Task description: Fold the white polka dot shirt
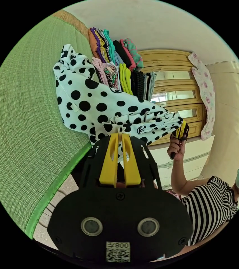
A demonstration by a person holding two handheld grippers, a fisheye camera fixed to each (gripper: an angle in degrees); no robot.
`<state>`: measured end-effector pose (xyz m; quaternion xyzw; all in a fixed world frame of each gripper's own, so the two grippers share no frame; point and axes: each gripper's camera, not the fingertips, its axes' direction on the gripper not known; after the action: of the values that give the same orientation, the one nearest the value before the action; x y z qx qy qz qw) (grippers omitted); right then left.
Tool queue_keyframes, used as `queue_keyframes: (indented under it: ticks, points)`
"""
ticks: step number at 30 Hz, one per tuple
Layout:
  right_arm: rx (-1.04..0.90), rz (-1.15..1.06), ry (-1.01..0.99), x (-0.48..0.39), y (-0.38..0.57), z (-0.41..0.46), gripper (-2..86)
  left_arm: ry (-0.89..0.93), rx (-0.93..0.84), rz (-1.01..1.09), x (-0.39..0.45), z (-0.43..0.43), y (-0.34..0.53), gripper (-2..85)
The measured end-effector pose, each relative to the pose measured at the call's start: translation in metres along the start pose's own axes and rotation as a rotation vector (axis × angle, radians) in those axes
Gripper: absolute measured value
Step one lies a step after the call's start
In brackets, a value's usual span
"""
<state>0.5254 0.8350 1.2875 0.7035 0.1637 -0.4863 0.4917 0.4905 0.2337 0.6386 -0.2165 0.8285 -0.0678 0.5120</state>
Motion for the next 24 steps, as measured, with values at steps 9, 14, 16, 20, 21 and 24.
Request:
queue_keyframes:
  ticks: [9, 14, 16, 20, 21, 24]
  points:
    - [0.083, 0.174, 0.342, 0.049, 0.022, -0.059, 1.1, 0.045, 0.006, 0.145, 0.057, 0.032, 0.010, 1.5]
    - [0.050, 0.088, 0.283, 0.035, 0.031, -0.044, 6.0, -0.035, -0.078, 0.304, 0.109, 0.069, 0.014, 1.4]
    - [-0.031, 0.032, 0.247, 0.024, 0.024, -0.013, 7.2, -0.077, -0.106, 0.355, 0.125, 0.084, 0.017, 1.4]
    - [-0.174, -0.033, 0.144, 0.010, 0.007, 0.055, 8.4, -0.172, -0.160, 0.458, 0.155, 0.118, 0.027, 1.3]
    - [-0.183, -0.033, 0.129, 0.011, 0.005, 0.061, 8.6, -0.185, -0.168, 0.469, 0.158, 0.122, 0.028, 1.3]
    - [-0.208, -0.005, 0.052, 0.018, -0.003, 0.079, 8.7, -0.259, -0.202, 0.526, 0.174, 0.141, 0.035, 1.3]
